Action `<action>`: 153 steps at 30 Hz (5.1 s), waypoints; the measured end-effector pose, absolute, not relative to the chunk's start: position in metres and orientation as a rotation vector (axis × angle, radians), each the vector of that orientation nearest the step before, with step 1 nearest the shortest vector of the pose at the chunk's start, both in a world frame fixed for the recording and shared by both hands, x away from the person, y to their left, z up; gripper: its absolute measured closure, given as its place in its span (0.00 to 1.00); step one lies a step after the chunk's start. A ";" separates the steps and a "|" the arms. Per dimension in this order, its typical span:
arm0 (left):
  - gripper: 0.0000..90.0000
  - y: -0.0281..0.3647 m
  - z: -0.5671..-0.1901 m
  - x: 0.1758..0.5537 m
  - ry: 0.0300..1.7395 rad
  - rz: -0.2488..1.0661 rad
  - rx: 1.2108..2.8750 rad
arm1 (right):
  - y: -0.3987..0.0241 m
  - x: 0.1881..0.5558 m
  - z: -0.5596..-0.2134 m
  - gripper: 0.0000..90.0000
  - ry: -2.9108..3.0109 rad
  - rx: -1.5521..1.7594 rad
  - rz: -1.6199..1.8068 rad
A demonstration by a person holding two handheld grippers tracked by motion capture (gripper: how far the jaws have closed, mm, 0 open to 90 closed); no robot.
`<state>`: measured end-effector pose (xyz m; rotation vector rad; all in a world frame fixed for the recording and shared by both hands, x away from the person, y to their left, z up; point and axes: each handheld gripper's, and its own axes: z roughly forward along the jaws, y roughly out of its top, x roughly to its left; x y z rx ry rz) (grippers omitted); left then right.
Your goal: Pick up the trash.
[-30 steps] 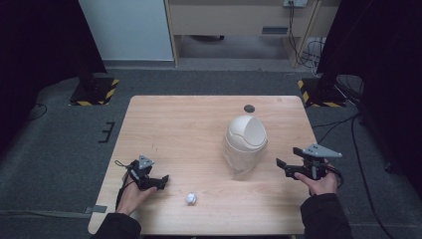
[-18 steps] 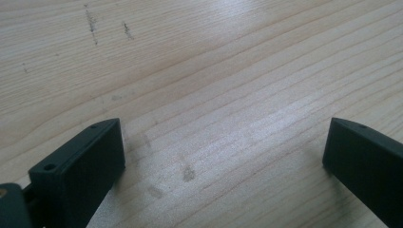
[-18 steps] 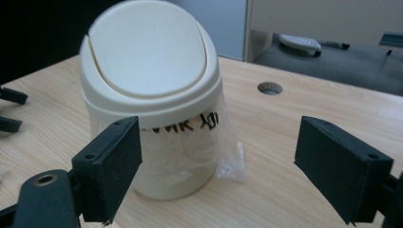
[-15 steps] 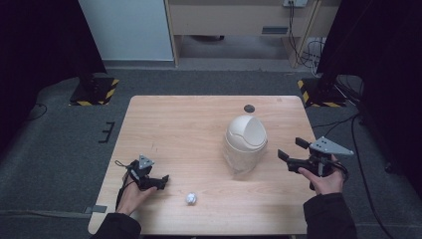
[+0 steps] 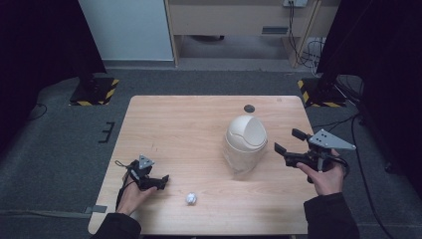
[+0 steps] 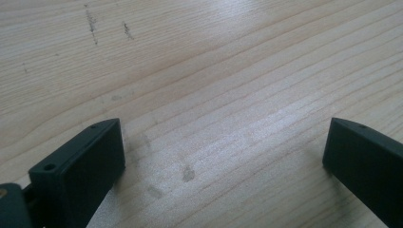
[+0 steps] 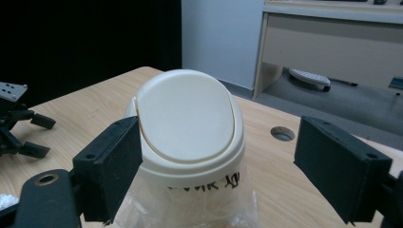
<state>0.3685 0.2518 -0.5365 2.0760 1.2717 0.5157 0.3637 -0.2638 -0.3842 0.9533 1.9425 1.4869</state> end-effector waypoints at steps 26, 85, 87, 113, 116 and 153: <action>0.00 0.251 -0.537 0.368 1.274 0.516 2.075 | -0.205 0.399 -0.383 0.21 2.080 0.831 1.484; 0.00 0.251 -0.537 0.368 1.274 0.516 2.074 | -0.172 0.407 -0.428 0.26 2.307 0.867 1.347; 0.00 0.251 -0.537 0.368 1.273 0.515 2.074 | -0.175 0.405 -0.424 0.26 2.286 0.871 1.373; 0.02 0.251 -0.534 0.369 1.257 0.494 2.099 | -0.234 0.387 -0.402 0.23 2.138 0.949 1.441; 0.02 0.251 -0.534 0.369 1.256 0.495 2.098 | -0.231 0.384 -0.400 0.23 2.148 0.923 1.446; 0.00 0.250 -0.536 0.368 1.250 0.499 2.090 | -0.184 0.362 -0.374 0.22 2.225 0.705 1.596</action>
